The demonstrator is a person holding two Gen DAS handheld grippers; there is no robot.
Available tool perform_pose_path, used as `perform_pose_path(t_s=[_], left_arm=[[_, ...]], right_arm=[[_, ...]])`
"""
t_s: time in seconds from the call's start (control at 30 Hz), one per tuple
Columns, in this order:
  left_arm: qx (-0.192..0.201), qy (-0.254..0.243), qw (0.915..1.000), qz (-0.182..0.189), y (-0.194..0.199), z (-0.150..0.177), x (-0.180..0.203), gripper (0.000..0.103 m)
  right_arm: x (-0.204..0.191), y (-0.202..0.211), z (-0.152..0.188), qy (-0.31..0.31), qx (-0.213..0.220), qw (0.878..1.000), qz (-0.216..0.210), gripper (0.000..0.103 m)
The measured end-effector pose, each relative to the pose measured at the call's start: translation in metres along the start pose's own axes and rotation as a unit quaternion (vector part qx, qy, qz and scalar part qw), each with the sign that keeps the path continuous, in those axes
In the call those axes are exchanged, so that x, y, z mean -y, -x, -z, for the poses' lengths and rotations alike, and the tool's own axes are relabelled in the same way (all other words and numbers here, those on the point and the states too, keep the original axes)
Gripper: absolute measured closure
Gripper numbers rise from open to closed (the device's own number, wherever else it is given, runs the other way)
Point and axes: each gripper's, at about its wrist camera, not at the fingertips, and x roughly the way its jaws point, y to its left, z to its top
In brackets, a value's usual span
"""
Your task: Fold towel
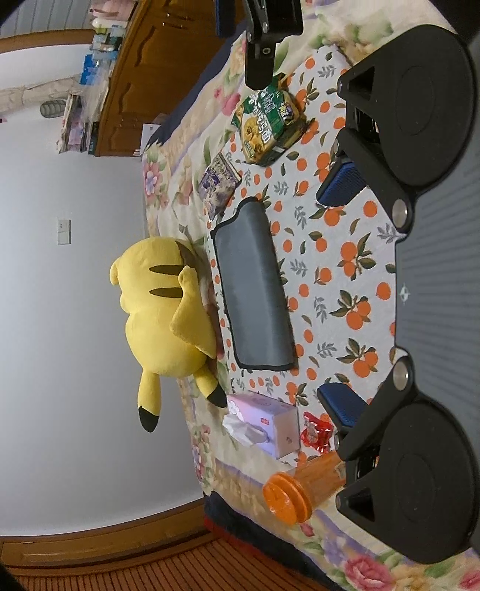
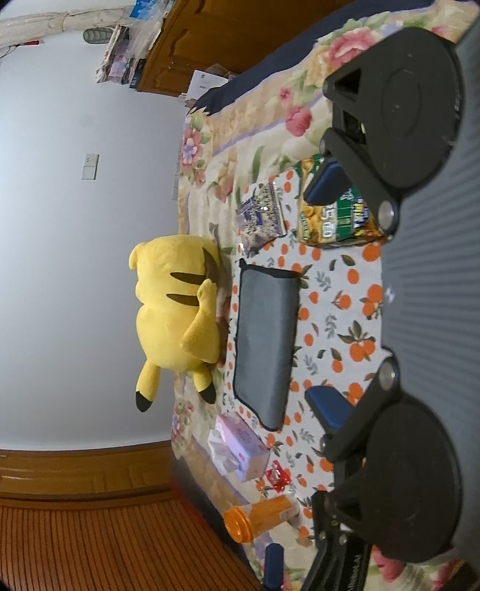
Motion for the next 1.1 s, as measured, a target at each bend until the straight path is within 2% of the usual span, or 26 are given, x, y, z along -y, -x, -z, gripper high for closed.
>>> perform_pose_path(t_s=[0.47,1.1], left_arm=[[-0.017,0.015,0.9997,-0.004,0.01,0.032,-0.002,0.0],[-0.041,0.035,0.9985,-0.009,0.001,0.069,-0.012,0.0]], right_arm=[[0.001,0.015,0.019,-0.008,-0.003,1.0,0.002,0.0],[-0.011,0.007,0.045,-0.002,-0.02,1.0,0.004,0.0]])
